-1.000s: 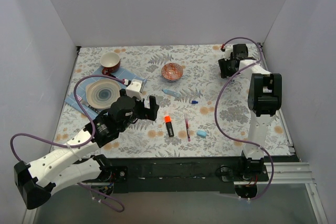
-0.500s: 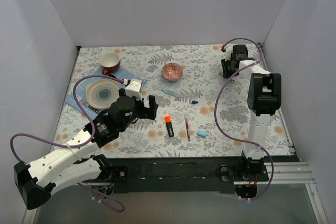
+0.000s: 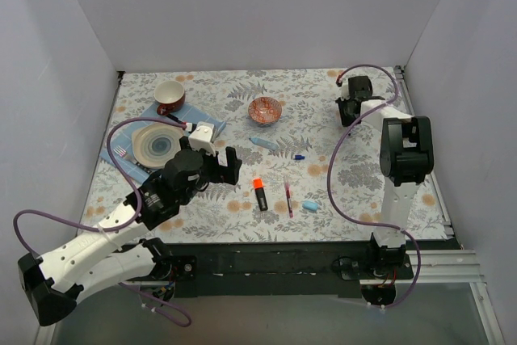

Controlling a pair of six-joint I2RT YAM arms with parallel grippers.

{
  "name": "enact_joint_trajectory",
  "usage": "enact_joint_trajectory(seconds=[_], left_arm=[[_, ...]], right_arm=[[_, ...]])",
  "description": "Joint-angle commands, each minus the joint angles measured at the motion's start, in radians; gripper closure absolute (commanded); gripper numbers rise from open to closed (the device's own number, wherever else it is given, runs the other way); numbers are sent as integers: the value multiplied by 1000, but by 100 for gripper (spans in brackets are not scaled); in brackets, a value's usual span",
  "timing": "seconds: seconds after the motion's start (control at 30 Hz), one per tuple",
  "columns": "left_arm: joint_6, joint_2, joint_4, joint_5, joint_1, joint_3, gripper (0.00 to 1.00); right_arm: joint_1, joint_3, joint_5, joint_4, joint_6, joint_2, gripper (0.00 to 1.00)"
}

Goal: Insert the pens into the pen caps

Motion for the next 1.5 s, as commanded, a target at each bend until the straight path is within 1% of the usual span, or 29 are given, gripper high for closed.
enact_joint_trajectory(seconds=[0.0, 0.1, 0.13, 0.23, 0.33, 0.37, 0.43, 0.5, 0.57, 0.6, 0.63, 0.67, 0.77, 0.8, 0.87, 0.93, 1.03, 1.07, 1.1, 1.13, 1.17, 1.2, 1.23, 1.27, 1.33, 1.47], left_arm=[[9, -38, -4, -10, 2, -10, 2], [9, -38, -5, -1, 2, -12, 2], [9, -37, -5, 2, 2, -10, 2], [6, -38, -5, 8, 2, -13, 2], [15, -37, -2, 40, 2, -16, 2], [13, -37, 1, 59, 2, -19, 2], [-6, -32, 0, 83, 2, -15, 2], [-48, -28, 0, 155, 0, 5, 2], [-135, -20, 21, 207, 2, 19, 4], [-169, -8, 35, 258, 0, 19, 5], [-240, 3, 53, 279, 2, 13, 6], [-273, 15, 94, 301, 2, 8, 8], [-353, 93, 177, 407, 2, -4, 12], [-367, 144, 191, 449, 2, -6, 15], [-394, 185, 228, 477, 2, 0, 17], [-405, 231, 272, 510, 2, -16, 18], [-431, 284, 398, 546, 2, -44, 20], [-437, 296, 464, 563, 2, -56, 20], [-450, 313, 495, 576, 2, -61, 21], [-456, 333, 522, 591, 2, -64, 22], [-460, 366, 576, 632, 2, -61, 23], [-468, 386, 601, 651, 2, -58, 24], [-480, 405, 621, 669, 2, -56, 25], [-485, 437, 656, 698, 2, -52, 28], [-496, 462, 676, 712, 2, -49, 30], [-493, 498, 720, 715, 0, -55, 31]], right_arm=[[38, -87, 19, -121, 91, -29, 92], [61, -171, 18, -112, 157, -74, 99], [70, -219, 22, -107, 198, -96, 99], [87, -300, 16, -94, 253, -136, 99], [106, -365, -7, -63, 310, -191, 99], [113, -415, -14, -49, 333, -208, 99], [138, -463, -13, -17, 355, -264, 99], [155, -521, -4, 3, 385, -306, 99], [169, -546, -5, 8, 408, -370, 99], [175, -570, -16, 17, 428, -395, 99], [190, -581, -16, 20, 436, -444, 99], [198, -593, -13, 21, 442, -469, 99], [222, -633, -4, 21, 477, -573, 99], [227, -641, -16, 21, 484, -600, 99], [238, -664, -43, 29, 507, -682, 99], [257, -702, -123, 60, 539, -777, 99], [294, -763, -203, 127, 591, -904, 99], [305, -780, -226, 177, 638, -935, 99], [313, -799, -273, 205, 661, -993, 99], [334, -817, -292, 230, 684, -1018, 99], [345, -848, -304, 242, 738, -1044, 99], [357, -865, -327, 305, 761, -1085, 99], [377, -878, -338, 325, 786, -1105, 99], [386, -900, -343, 336, 809, -1124, 99], [411, -923, -344, 380, 864, -1180, 99], [432, -955, -338, 407, 915, -1254, 99]])
